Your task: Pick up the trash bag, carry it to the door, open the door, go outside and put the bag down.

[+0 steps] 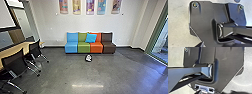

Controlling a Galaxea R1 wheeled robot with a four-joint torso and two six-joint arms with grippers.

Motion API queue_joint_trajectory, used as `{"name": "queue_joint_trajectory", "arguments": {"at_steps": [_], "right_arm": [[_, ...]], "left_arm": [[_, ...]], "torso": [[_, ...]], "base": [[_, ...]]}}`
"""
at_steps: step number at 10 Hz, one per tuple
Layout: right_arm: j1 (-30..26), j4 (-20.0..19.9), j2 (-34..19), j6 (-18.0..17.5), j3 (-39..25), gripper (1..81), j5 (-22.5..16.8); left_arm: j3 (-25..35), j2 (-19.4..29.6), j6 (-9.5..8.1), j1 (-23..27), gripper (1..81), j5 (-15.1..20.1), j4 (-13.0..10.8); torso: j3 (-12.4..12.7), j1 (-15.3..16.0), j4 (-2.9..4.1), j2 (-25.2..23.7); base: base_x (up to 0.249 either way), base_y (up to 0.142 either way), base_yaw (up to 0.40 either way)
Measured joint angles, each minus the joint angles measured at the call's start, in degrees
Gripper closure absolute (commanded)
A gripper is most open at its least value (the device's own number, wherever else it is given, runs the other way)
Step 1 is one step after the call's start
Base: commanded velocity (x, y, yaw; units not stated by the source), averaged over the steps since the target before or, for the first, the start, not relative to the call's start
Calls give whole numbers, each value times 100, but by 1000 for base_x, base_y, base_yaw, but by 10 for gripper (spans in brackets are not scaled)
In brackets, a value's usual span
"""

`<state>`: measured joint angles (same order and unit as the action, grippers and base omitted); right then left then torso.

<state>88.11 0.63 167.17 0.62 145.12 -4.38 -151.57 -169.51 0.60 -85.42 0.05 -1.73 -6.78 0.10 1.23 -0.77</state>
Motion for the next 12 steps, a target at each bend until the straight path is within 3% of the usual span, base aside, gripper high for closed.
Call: {"name": "queue_joint_trajectory", "arguments": {"at_steps": [12], "right_arm": [[-2, 2, 33, 0, 11, 10, 2]], "left_arm": [[0, 0, 0, 0, 10, 2, 0]], "torso": [[0, -2, 0, 0]], "base": [[240, 0, 0]]}}
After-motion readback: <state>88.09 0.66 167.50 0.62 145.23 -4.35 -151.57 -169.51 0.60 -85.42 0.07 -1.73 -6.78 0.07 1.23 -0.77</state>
